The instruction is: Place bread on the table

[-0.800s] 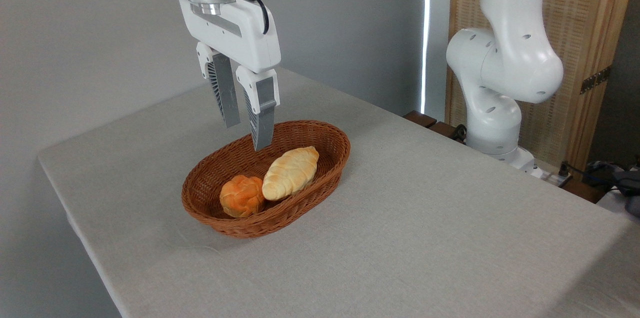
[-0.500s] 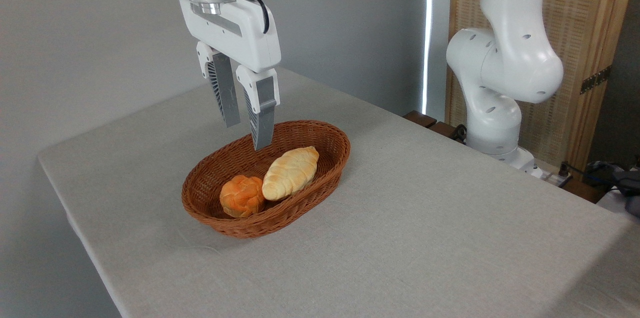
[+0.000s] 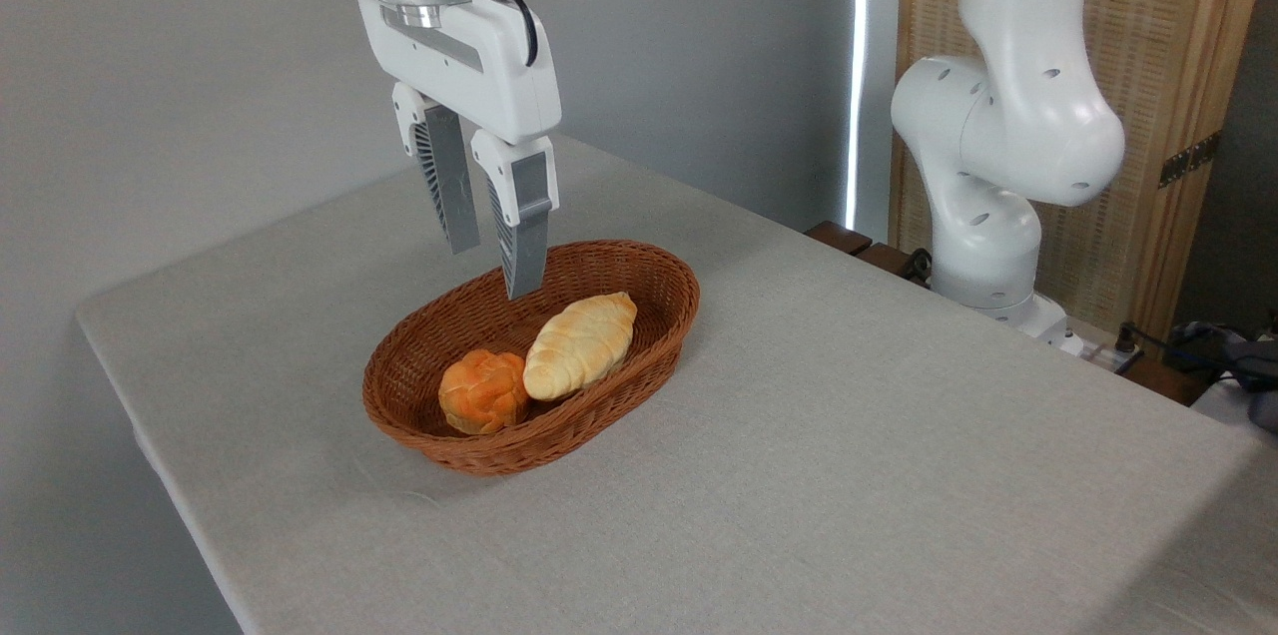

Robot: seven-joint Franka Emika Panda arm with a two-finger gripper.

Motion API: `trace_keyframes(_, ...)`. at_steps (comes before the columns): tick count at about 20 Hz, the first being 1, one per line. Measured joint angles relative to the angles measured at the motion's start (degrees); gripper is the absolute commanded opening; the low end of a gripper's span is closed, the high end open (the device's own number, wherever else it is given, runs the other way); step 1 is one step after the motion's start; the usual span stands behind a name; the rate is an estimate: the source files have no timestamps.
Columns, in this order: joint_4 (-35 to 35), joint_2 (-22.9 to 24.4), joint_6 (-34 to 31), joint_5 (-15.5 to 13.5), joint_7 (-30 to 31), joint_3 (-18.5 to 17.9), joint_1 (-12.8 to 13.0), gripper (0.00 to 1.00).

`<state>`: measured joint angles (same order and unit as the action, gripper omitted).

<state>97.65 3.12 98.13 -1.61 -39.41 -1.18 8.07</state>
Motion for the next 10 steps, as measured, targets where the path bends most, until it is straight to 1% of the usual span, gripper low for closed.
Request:
trace_keyframes(6, 0.79, -0.01, -0.11, -0.01, 0.0, 0.06, 0.02, 1.0)
trace_keyframes(10, 3.81, 0.95, -0.04, -0.03, 0.0, 0.62, 0.13, 1.0)
